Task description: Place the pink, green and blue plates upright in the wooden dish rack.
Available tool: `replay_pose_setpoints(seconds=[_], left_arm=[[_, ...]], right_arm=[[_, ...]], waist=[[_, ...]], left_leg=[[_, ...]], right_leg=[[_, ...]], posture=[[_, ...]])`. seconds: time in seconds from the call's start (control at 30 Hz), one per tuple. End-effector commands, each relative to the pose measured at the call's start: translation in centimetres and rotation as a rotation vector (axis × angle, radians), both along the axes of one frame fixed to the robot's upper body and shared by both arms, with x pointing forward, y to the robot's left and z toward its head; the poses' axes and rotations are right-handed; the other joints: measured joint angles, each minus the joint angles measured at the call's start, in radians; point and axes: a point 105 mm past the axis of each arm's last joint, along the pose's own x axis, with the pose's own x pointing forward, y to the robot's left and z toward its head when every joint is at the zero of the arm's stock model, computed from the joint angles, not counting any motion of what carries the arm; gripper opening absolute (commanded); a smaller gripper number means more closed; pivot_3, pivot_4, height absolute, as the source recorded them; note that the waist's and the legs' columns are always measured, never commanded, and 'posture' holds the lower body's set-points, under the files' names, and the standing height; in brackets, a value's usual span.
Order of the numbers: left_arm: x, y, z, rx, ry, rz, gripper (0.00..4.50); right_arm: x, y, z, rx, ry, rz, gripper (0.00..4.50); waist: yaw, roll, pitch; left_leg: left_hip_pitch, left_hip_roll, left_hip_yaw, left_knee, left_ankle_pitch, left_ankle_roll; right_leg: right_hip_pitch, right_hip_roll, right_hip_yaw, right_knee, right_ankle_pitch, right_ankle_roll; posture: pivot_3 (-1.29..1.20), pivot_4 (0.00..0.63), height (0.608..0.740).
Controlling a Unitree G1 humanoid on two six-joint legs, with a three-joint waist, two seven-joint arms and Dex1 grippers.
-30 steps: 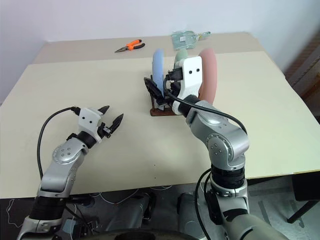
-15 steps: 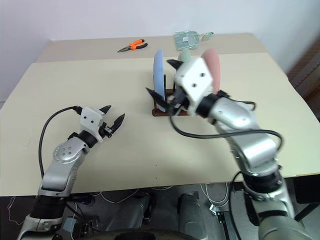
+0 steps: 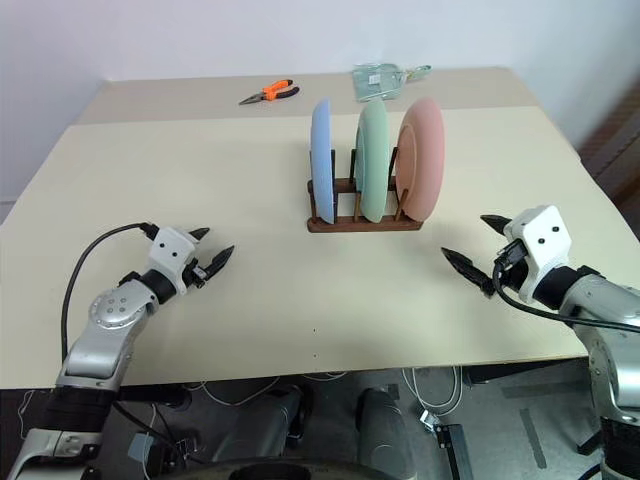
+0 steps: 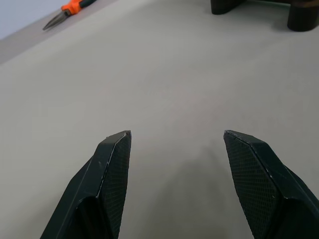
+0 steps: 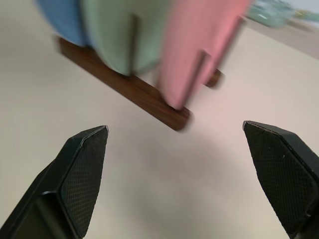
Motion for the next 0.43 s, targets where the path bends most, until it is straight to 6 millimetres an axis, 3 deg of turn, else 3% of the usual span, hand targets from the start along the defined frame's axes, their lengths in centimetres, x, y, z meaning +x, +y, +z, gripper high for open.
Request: replay_pose_setpoints(seconds=[0.03,0.43], left_arm=[[-0.3,-0.3,0.9,0.012,-0.045,-0.015,3.05],[-0.4,-0.2,0.5,0.000,-0.063,0.079,3.05]], right_arm=[[0.9,-0.7,-0.2,-0.016,-0.034,-0.029,4.43],[3.4,-1.2,-2.4,-0.023,-0.020,-0.021,4.43]], waist=[[0.001,0.000,0.000],[0.001,0.001,0.000]], left_leg=[[0.000,0.000,0.000,0.000,0.000,0.000],[0.000,0.000,0.000,0.000,0.000,0.000]], right_leg=[[0.000,0.000,0.000,0.000,0.000,0.000],[0.000,0.000,0.000,0.000,0.001,0.002]], posture=[[0.00,0.150,0.719],[0.00,0.150,0.719]])
